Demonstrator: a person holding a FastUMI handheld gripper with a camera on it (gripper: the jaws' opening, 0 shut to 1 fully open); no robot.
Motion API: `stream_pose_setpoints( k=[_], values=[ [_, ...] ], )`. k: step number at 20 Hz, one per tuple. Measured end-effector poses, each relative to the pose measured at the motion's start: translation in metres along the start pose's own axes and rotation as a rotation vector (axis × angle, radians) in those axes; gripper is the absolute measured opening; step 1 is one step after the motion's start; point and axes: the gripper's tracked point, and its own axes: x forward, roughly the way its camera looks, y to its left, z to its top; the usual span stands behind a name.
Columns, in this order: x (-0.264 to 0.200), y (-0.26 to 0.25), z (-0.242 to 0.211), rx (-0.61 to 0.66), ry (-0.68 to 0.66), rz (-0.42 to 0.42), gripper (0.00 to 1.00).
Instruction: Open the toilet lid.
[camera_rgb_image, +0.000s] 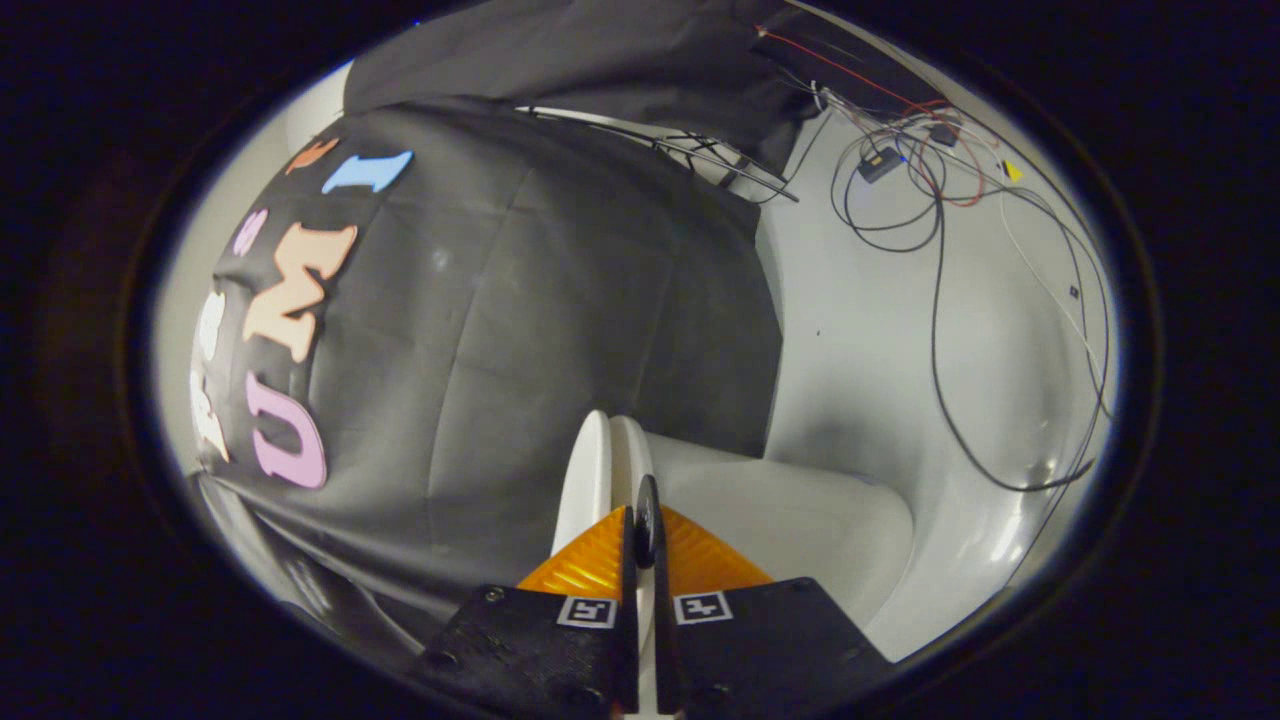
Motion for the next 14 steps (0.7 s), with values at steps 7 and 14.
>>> stream_pose_setpoints(
  k=[7, 14],
  values=[
    [-0.003, 0.003, 0.005, -0.062, -0.011, -0.010, 0.02],
    [-0.008, 0.014, 0.005, -0.214, -0.077, 0.070, 0.00]
  ],
)
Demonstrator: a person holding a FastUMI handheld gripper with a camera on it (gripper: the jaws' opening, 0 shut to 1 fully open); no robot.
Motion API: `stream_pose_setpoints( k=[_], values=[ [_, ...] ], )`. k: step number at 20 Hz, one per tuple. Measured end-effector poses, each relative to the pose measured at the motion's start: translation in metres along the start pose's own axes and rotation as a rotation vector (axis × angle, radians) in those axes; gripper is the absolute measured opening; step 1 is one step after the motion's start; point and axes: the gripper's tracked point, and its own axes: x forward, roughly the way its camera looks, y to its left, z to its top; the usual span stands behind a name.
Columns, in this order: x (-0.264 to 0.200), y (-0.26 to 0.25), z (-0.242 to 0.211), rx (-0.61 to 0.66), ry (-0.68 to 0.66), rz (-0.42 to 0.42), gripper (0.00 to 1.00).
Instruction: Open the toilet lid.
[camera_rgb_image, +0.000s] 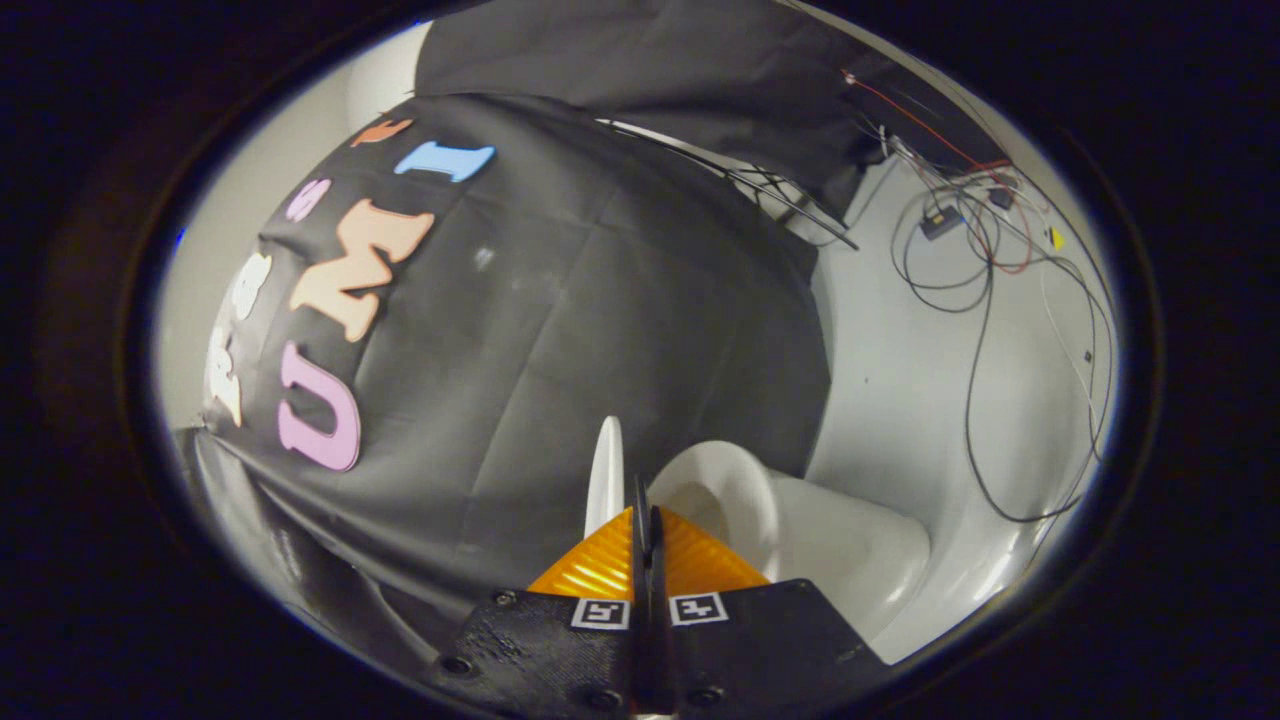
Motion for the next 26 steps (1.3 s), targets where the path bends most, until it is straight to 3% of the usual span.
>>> stream_pose_setpoints(
  k=[8, 15, 26],
  values=[
    [-0.004, 0.021, 0.000, -0.252, -0.041, 0.123, 0.02],
    [-0.004, 0.015, 0.005, -0.543, -0.024, 0.170, 0.03],
    [-0.008, 0.026, -0.005, -0.765, 0.015, 0.304, 0.03]
  ],
)
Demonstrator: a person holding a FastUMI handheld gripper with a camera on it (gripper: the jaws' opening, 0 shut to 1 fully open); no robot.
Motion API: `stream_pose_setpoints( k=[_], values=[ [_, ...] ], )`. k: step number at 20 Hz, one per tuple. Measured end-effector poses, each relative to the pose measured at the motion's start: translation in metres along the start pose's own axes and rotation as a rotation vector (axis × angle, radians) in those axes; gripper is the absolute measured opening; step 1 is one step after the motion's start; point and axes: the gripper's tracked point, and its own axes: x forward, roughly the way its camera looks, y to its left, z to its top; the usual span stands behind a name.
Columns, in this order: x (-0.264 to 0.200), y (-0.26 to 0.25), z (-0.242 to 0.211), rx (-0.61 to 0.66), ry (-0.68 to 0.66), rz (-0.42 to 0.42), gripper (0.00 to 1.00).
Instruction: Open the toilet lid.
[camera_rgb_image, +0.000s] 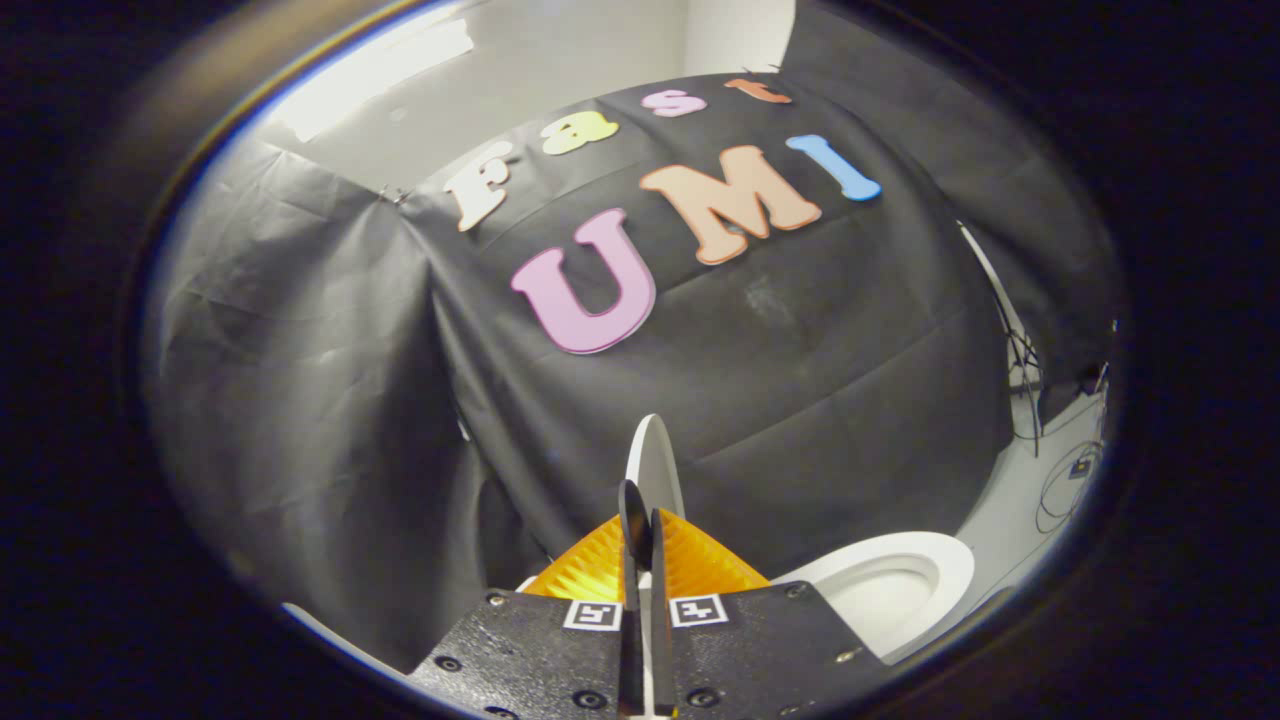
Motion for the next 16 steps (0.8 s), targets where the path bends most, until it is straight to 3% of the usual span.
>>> stream_pose_setpoints(
  k=[7, 16],
  values=[
    [0.001, 0.013, -0.008, -0.129, 0.044, 0.093, 0.03],
    [0.001, 0.025, -0.013, -0.186, 0.059, 0.181, 0.03]
  ],
)
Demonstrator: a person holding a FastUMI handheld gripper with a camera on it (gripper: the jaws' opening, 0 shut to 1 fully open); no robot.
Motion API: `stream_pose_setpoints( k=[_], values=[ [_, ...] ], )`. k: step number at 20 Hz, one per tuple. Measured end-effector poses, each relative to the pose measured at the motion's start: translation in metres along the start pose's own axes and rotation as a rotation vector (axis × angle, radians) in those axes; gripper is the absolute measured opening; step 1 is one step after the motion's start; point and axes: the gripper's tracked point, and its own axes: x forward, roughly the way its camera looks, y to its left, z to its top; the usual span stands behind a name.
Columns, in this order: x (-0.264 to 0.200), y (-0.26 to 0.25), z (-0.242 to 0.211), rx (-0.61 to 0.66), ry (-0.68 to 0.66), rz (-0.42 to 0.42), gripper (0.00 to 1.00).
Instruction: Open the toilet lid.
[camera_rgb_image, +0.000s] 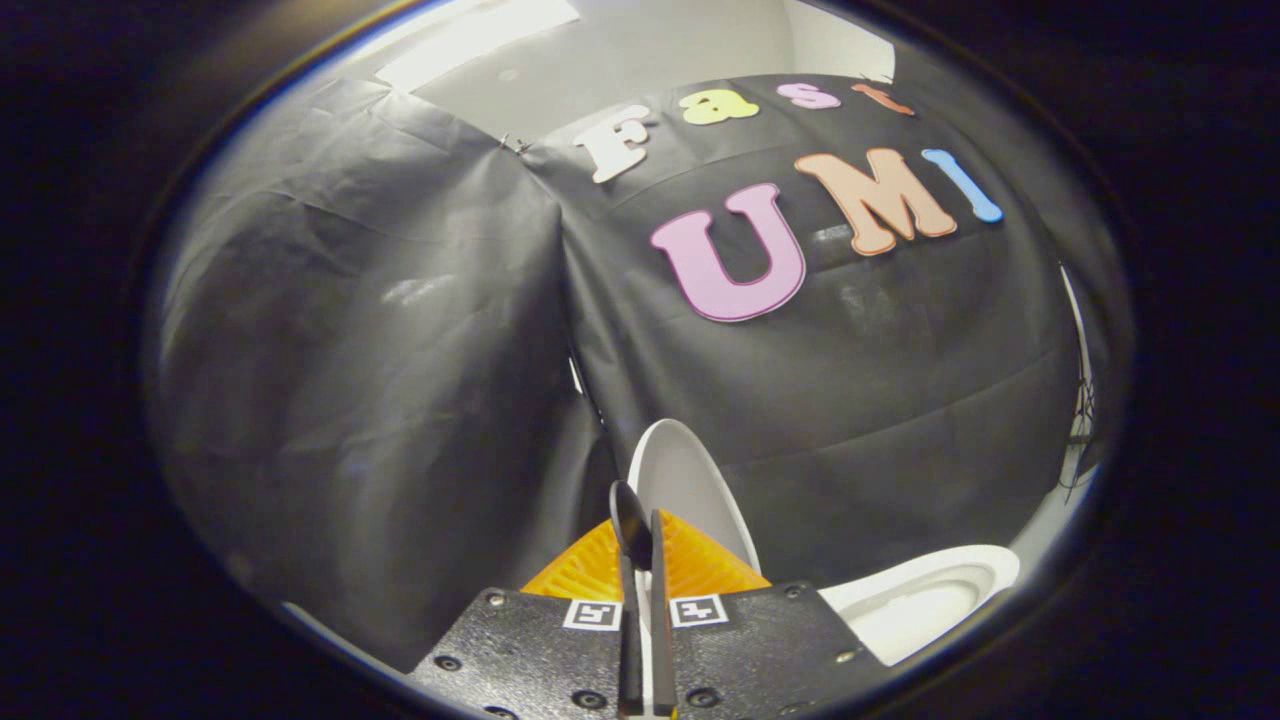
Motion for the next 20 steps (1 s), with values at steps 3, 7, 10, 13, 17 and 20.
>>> stream_pose_setpoints(
  k=[3, 7, 10, 13, 17, 20],
  values=[
    [0.000, 0.002, -0.002, -0.024, 0.004, 0.006, 0.03],
    [0.003, -0.003, -0.001, -0.053, -0.013, -0.027, 0.03],
    [0.004, -0.006, -0.002, -0.086, -0.017, -0.051, 0.04],
    [0.003, -0.007, -0.003, -0.096, -0.013, -0.056, 0.15],
    [-0.002, 0.008, 0.023, -0.075, -0.115, 0.005, 0.33],
    [-0.033, 0.002, 0.046, -0.094, -0.154, -0.010, 0.54]
  ],
)
